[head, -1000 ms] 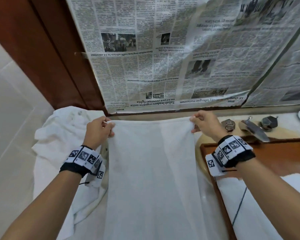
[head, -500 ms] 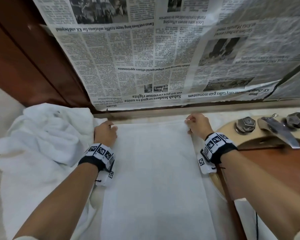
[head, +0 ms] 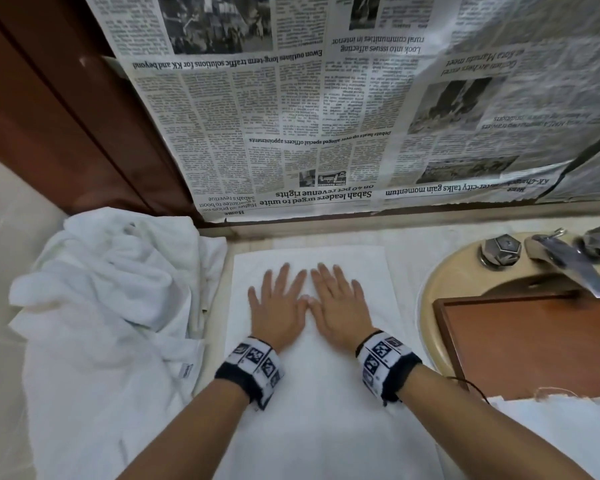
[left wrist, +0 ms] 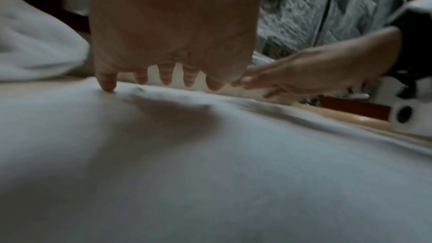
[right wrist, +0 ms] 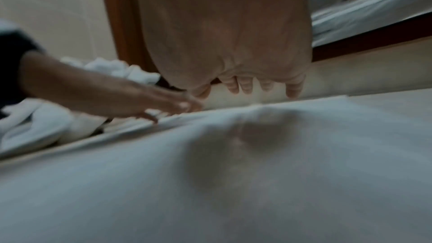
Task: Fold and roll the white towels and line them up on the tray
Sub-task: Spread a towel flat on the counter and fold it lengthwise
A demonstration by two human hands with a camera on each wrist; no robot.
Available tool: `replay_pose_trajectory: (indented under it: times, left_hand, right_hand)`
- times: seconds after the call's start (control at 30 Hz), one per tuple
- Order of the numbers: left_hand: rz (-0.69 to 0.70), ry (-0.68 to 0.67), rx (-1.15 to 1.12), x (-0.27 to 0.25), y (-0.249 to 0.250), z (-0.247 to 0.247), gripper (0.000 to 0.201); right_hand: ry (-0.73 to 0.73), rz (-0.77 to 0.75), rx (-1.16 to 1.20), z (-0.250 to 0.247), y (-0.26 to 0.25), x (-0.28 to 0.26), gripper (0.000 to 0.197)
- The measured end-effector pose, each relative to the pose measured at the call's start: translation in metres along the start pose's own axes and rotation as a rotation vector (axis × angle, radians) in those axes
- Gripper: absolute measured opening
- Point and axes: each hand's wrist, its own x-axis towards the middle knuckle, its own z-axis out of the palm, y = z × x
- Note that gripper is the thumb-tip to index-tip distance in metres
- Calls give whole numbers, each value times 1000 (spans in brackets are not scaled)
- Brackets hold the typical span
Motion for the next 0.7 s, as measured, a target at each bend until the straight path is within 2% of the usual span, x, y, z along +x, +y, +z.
replay_pose_trajectory:
  times: [0.07,0.17,0.27,0.33,0.4,0.47,0.53,0.6,0.7]
  left_hand:
    - [-38,-23,45,6,0,7,57]
    - [-137,13,62,9,-24,11,62]
    - [-239,17,25,13,-56,3,63]
    - [-258,44,-1,11,-64,-4,66]
    - [-225,66,-34,-2,-54,-5,68]
    - [-119,40,-40,-25,-29,2,79]
    - [-19,-6,-10,-47,-5,19,84]
    - [-13,-16,9,-57,3,30,76]
    - [-103,27,22,-59,-18,31,72]
  right_hand:
    - [-22,25,-28,7,3,8,75]
    - [-36,90,-64,4,34,12,64]
    - [-44,250,-47,-10,70,8,65]
    - [-16,325,-36,-15,77,2,66]
    - [19,233,-59,-12,65,-10,70]
    - [7,72,-43,0,40,-28,73]
    - [-20,-23,-36,16,19,-42,68]
    - [-34,-6,-70,25,14,-47,67]
    - [-61,114,-96,16,38,-46,68]
